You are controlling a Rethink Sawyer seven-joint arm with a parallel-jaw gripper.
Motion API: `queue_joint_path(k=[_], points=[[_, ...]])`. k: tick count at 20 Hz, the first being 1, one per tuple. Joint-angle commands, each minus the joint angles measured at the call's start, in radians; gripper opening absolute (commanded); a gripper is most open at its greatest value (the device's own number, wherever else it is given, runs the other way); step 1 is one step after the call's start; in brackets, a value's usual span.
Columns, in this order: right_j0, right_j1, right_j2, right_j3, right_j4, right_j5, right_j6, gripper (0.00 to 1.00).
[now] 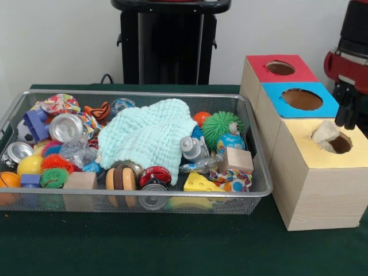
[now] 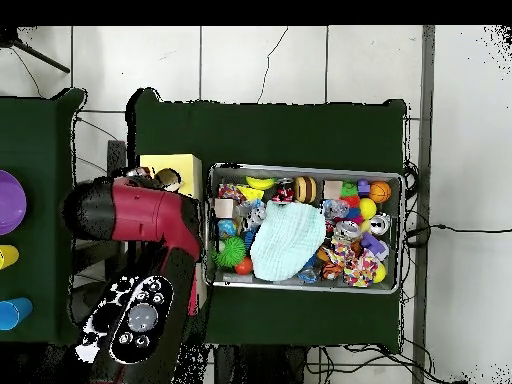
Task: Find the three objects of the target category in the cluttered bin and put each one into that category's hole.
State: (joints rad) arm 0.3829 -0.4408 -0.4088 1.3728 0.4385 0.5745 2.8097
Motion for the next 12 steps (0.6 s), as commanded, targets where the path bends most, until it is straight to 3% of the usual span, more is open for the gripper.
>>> queue_joint_path(k=[1,12], points=[[-0.043,-0.027,0.008,-0.05,0.015,0.164,0.171,0.0],[-0.06,-0.015,0.016,-0.061,0.006,0.15,0.162,0.0]])
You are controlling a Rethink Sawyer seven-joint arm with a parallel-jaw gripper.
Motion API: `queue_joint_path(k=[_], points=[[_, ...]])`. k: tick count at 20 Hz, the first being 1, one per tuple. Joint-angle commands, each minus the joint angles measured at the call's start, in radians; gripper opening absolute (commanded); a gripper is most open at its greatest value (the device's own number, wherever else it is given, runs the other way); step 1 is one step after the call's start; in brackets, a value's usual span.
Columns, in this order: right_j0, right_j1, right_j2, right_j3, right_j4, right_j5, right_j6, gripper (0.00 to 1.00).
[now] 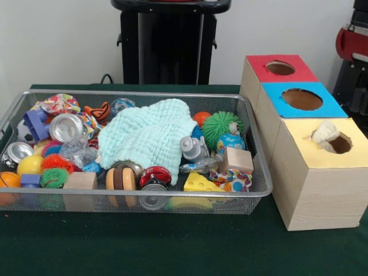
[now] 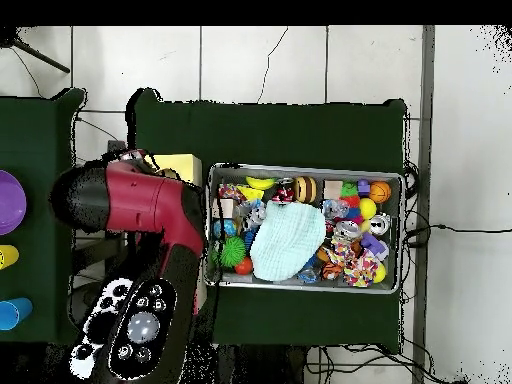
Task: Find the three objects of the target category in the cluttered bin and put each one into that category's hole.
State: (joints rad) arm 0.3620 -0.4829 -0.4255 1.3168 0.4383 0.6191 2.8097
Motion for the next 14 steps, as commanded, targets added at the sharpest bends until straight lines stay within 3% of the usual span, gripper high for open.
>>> queue_joint_path(k=[1,14], points=[[-0.042,0.024,0.032,-0.003,0.005,0.108,0.158,0.0],[-0.055,0.031,0.034,0.012,-0.007,0.086,0.141,0.0]])
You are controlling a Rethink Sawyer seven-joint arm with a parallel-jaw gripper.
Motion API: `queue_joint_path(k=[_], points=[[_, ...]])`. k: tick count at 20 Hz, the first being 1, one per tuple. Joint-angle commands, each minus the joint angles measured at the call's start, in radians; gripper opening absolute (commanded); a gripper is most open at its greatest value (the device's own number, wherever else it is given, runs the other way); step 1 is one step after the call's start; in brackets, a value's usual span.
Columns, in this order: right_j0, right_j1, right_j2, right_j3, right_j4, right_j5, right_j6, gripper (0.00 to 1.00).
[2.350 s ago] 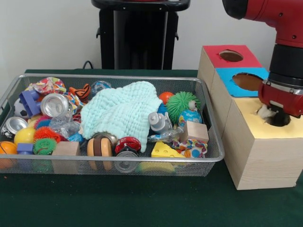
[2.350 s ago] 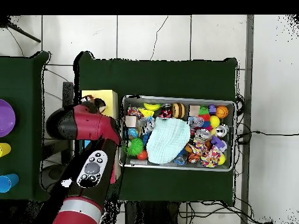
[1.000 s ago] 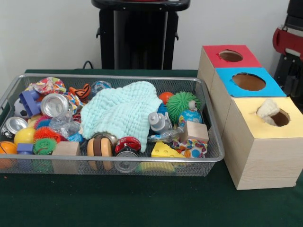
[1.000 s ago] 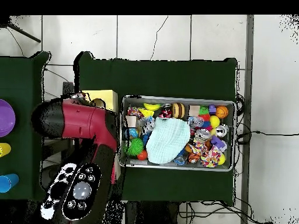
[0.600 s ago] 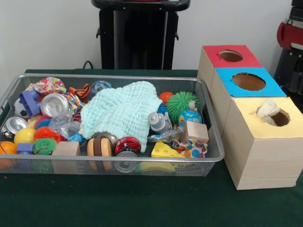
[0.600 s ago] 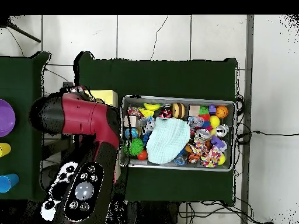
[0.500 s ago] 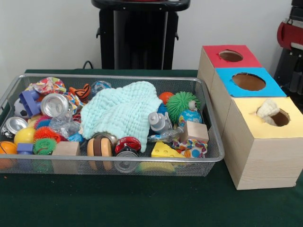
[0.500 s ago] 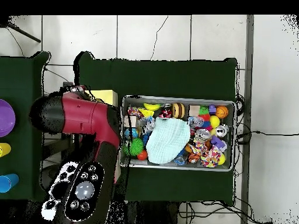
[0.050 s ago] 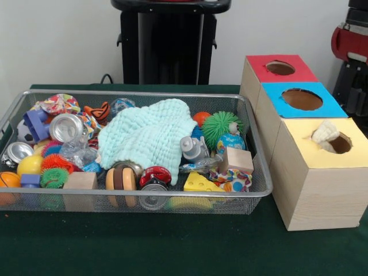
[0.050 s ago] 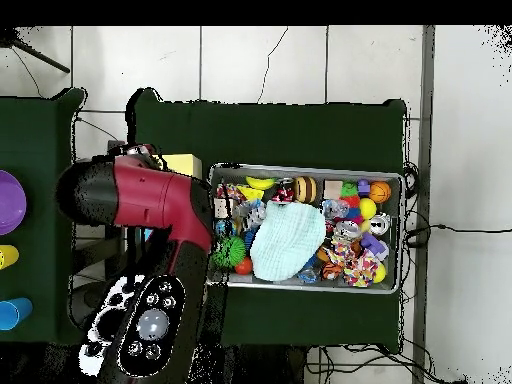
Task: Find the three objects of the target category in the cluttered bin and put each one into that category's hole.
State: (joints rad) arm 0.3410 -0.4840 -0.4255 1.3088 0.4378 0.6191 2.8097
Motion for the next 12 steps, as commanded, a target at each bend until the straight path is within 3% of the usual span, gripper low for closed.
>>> queue_joint_path(k=[1,12], points=[[-0.034,0.034,0.034,0.02,-0.007,0.083,0.142,0.0],[-0.041,0.043,0.03,0.023,-0.015,0.069,0.137,0.0]])
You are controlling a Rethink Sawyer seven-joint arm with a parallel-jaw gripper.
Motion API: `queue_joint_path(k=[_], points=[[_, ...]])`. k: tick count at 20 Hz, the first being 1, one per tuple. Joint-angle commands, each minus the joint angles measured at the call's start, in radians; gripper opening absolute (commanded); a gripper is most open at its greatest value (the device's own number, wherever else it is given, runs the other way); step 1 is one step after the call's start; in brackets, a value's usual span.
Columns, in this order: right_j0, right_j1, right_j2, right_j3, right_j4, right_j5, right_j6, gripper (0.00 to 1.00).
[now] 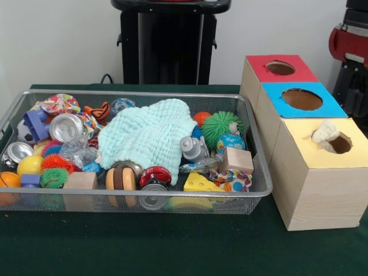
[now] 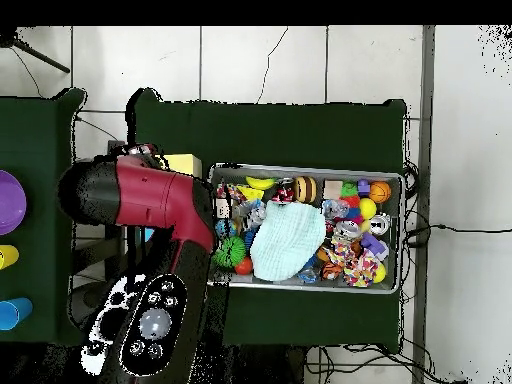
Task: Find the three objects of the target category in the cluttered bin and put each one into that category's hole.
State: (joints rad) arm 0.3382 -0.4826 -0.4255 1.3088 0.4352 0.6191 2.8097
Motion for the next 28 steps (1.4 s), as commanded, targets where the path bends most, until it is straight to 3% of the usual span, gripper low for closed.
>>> queue_joint_path(k=[1,28], points=[[-0.04,0.041,0.032,0.025,-0.013,0.066,0.133,0.0],[-0.055,0.047,0.045,0.027,-0.033,0.046,0.119,0.0]])
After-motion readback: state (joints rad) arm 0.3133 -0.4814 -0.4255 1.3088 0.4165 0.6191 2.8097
